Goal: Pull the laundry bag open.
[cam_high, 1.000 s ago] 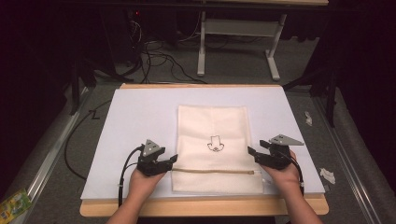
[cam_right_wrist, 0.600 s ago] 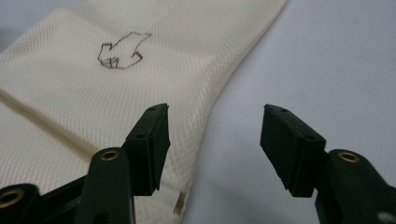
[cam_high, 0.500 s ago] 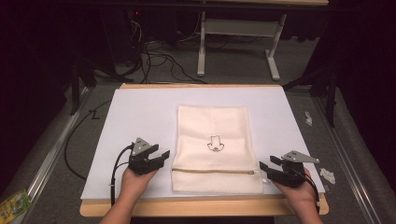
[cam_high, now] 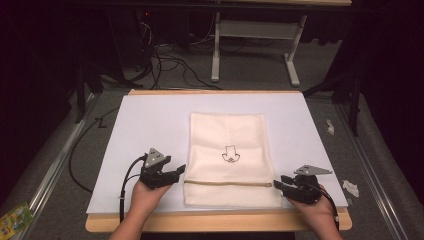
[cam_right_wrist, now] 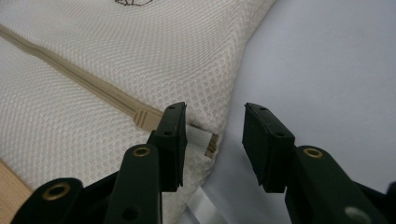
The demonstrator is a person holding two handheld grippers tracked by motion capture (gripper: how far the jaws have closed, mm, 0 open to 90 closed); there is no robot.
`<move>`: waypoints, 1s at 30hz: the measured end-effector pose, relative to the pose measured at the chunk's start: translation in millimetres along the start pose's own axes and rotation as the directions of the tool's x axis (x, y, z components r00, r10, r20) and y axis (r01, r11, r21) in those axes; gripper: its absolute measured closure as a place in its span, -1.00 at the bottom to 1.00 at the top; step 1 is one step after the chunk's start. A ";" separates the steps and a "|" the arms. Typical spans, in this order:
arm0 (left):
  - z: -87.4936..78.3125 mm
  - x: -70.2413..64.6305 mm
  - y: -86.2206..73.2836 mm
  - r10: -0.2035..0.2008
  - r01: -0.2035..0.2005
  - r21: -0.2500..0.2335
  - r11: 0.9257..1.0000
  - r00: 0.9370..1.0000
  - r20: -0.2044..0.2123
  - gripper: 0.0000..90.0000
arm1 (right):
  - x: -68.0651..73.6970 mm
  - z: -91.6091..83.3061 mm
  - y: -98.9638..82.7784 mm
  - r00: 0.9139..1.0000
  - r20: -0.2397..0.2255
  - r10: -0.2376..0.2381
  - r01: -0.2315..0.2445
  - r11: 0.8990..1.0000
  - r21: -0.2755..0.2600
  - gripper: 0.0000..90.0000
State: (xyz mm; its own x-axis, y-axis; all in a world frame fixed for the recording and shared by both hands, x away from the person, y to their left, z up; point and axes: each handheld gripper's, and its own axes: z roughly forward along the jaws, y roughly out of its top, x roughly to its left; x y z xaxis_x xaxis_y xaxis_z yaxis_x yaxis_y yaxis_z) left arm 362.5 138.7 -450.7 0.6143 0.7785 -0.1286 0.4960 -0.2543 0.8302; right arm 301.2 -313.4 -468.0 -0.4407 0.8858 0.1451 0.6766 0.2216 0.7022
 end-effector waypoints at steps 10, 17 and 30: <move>-7.0 -6.0 4.8 -0.026 0.027 -0.031 0.999 0.999 0.018 -0.22 | 4.9 2.1 -7.2 0.999 0.003 -0.035 0.035 0.999 0.014 0.44; 1.6 -15.0 6.8 -0.010 0.010 -0.004 1.000 0.998 0.056 -0.18 | 8.3 2.6 -3.5 0.997 0.008 -0.082 0.082 0.996 0.029 0.84; 49.4 -119.0 16.6 0.101 -0.118 0.034 0.992 0.942 0.320 0.08 | 16.6 -10.8 6.1 0.990 0.040 -0.137 0.139 0.989 -0.056 0.88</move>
State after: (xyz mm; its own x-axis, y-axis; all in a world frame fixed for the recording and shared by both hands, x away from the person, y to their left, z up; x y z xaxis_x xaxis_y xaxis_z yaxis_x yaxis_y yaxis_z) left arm 328.0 13.5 -448.4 0.8250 0.5242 -0.2111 0.4409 -0.3634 0.8207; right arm 291.6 -301.8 -453.9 -0.5054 0.8627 0.0196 0.5749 0.3197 0.7532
